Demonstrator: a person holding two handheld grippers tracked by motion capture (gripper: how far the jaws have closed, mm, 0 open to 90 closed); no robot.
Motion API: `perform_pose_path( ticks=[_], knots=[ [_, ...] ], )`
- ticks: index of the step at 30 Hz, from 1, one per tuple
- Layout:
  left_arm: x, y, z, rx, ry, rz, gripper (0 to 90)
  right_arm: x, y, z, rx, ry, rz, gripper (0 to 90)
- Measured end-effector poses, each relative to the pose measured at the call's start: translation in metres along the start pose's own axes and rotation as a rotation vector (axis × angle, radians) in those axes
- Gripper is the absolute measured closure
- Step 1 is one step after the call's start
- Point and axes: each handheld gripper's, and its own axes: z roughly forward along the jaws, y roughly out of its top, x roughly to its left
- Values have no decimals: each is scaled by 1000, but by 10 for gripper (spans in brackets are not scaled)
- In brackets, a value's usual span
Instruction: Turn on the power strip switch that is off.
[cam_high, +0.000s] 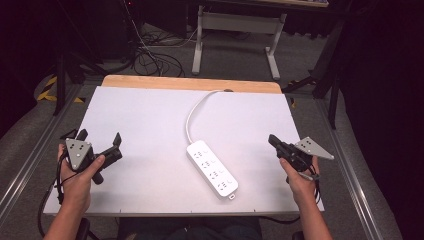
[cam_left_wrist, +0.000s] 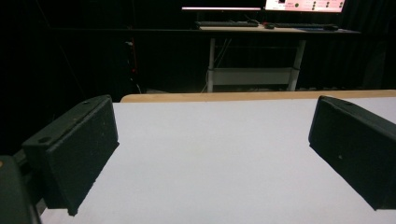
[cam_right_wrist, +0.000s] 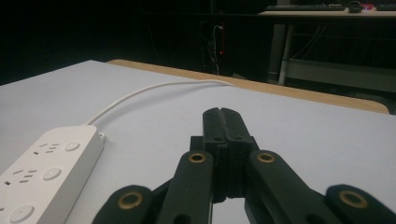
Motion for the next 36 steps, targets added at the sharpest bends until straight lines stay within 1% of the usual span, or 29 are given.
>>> perform_pose_path(
  ticks=[2,5,6,7,10,12,14,15,16,17,18,19,20,21,22,24,25,26,28,29,30,31,34,36],
  knots=[
    [0,0,0,1,-2,1,19,1,2,-1,2,8,2,900],
    [0,0,0,-1,-3,-2,21,3,8,-4,59,53,6,900],
    [0,0,0,-1,-4,-2,21,3,8,-4,59,53,6,900],
    [-1,0,0,-1,-5,-3,21,6,12,-5,65,83,6,900],
    [0,0,0,-1,-5,-4,21,11,15,-5,74,122,-8,900],
    [0,0,0,0,-6,-6,21,13,16,-4,82,128,-15,900],
    [0,0,0,-2,-5,-8,21,16,18,-2,111,155,-12,900],
    [0,0,0,-2,-6,-8,21,16,18,-2,111,155,-12,900],
    [0,0,0,1,-7,-7,22,19,20,0,120,171,-1,900],
    [0,0,0,1,-7,-7,22,19,20,0,120,171,-1,900],
    [1,0,0,4,-6,-5,22,21,21,2,124,181,-2,900],
    [1,0,0,4,-6,-6,22,23,22,3,131,189,-4,900],
    [2,0,0,5,-8,-4,23,28,24,7,150,203,-4,900],
    [2,0,0,4,-6,-8,23,28,24,7,150,203,-4,900],
    [2,0,0,2,-5,-11,23,32,25,9,158,213,-2,900],
    [2,0,0,2,-3,-14,24,42,25,16,192,251,-32,900],
    [2,-1,0,2,-4,-14,24,46,25,18,203,262,-40,900],
    [2,0,0,3,-5,-10,24,46,25,18,203,262,-40,900],
    [2,0,0,7,-9,-5,24,52,25,22,227,288,-54,900],
    [2,0,0,8,-11,-4,25,55,25,24,237,294,-55,900],
    [1,-1,0,8,-13,-8,25,61,24,28,255,309,-42,900],
    [1,-1,0,8,-13,-8,25,61,24,28,255,309,-42,900],
    [0,-1,1,10,-20,-3,25,67,24,32,273,322,-43,900],
    [0,-1,1,11,-21,-2,26,69,25,34,278,330,-51,900]
  ],
)
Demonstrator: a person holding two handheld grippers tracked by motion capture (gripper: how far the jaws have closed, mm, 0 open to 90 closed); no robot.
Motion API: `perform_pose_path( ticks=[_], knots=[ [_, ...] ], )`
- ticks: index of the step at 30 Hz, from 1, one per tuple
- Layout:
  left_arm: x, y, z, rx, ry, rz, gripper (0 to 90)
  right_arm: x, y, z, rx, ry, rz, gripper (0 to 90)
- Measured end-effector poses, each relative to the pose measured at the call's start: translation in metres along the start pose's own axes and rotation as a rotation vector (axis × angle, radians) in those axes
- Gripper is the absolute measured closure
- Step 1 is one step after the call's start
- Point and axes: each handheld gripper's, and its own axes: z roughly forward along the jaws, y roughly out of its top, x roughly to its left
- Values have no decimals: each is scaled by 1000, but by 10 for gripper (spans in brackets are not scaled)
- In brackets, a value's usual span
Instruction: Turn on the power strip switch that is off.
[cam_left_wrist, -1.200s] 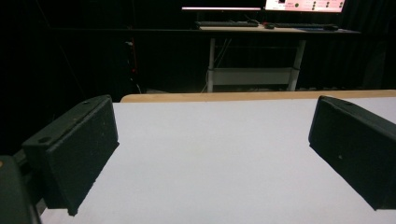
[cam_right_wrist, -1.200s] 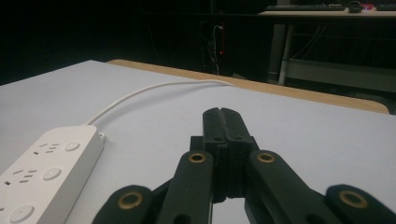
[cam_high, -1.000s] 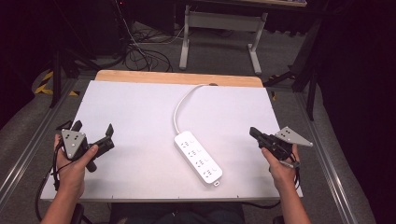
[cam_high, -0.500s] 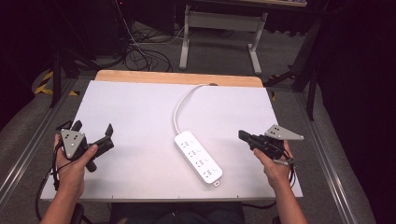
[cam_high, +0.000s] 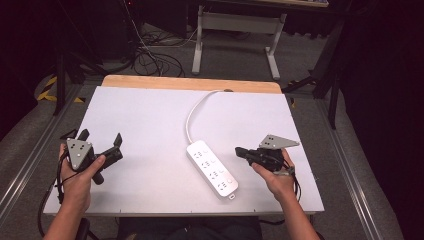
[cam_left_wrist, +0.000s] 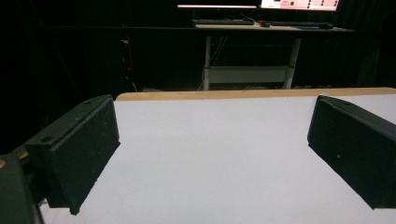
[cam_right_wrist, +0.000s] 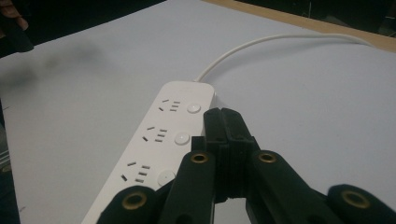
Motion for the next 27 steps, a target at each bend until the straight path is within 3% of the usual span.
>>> perform_pose_path(
  ticks=[7,16,20,27],
  knots=[
    [0,0,0,1,0,-1,29,7,1,8,29,52,-27,900],
    [0,0,0,7,-6,1,32,17,-1,27,128,115,-63,900],
    [0,-1,0,12,-5,1,29,21,-6,40,202,97,-71,900],
    [0,-1,0,17,-7,1,29,22,-10,48,253,96,-85,900]
  ],
)
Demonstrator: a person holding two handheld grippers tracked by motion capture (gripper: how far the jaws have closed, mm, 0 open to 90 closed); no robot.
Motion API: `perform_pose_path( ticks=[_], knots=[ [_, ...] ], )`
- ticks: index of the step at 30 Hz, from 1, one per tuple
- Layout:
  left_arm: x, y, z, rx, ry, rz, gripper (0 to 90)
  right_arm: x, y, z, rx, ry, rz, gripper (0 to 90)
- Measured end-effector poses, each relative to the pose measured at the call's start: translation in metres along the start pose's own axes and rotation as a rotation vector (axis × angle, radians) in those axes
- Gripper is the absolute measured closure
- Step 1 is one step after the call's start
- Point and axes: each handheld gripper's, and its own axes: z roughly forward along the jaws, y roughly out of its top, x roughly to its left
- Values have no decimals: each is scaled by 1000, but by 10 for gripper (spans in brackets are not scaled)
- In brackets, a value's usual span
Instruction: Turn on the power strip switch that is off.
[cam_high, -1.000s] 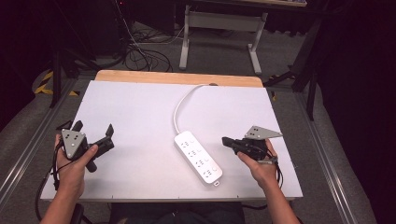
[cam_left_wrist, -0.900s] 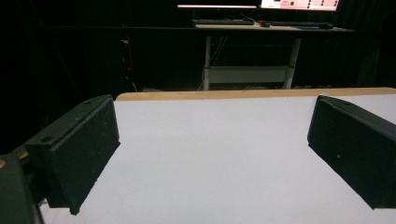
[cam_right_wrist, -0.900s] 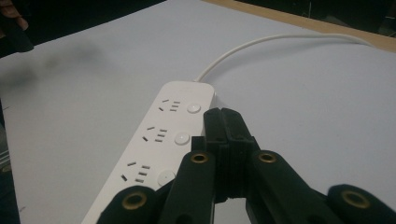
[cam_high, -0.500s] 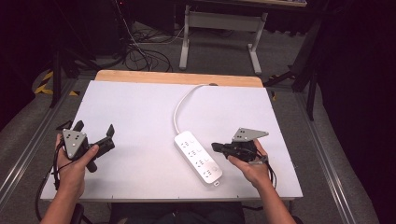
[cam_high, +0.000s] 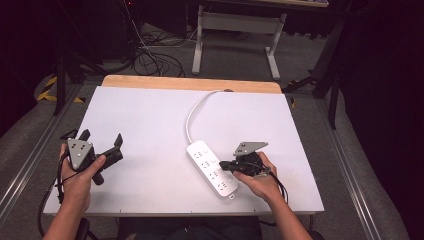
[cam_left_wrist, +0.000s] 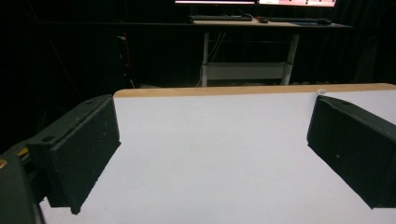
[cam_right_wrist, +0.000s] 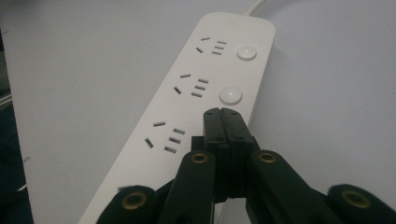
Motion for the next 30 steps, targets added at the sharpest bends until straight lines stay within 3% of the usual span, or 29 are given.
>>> perform_pose_path(
  ticks=[14,30],
  knots=[
    [-1,-1,1,8,-13,2,30,2,0,4,21,-12,-27,900],
    [0,-1,0,15,-15,-4,31,-1,-3,5,14,2,16,900]
  ],
)
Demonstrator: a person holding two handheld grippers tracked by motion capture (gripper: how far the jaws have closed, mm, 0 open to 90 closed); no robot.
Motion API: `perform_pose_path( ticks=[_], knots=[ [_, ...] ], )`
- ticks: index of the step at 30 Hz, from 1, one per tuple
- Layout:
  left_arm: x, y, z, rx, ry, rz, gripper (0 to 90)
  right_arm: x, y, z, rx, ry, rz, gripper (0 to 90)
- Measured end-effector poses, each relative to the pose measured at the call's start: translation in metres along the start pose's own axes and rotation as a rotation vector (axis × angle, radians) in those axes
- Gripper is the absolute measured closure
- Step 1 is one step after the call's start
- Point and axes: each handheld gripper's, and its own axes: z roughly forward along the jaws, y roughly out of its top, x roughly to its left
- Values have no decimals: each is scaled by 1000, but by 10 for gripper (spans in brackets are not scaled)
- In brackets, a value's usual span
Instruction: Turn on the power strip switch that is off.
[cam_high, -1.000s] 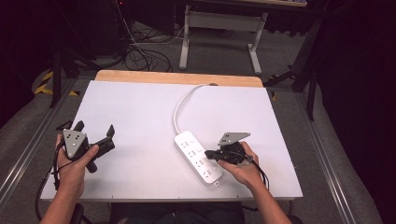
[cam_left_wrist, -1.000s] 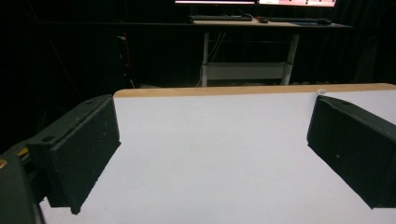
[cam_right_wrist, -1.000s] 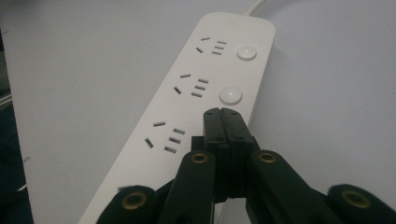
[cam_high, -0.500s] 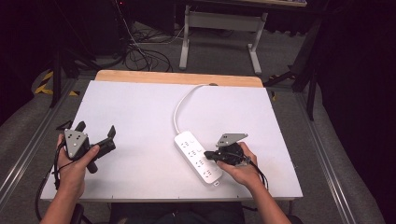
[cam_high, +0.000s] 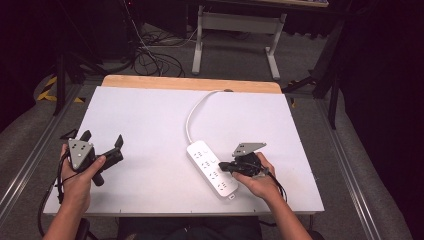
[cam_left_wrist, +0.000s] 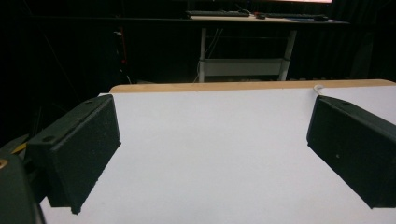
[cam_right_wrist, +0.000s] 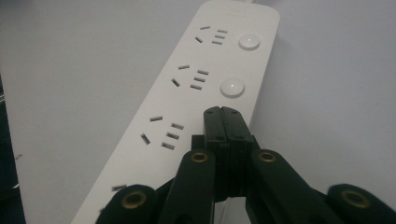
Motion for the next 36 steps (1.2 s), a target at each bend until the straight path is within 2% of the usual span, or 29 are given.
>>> perform_pose_path(
  ticks=[4,10,13,20,36],
  knots=[
    [0,0,0,3,2,-5,31,0,0,0,5,8,10,900],
    [0,0,-1,2,4,0,31,4,0,0,7,-18,-5,900],
    [0,0,-1,3,5,1,31,4,0,1,11,-11,7,900],
    [0,0,-2,3,5,3,32,12,4,3,41,-62,-45,900],
    [1,-1,-2,3,3,-2,32,10,4,3,42,-49,-43,900]
  ],
)
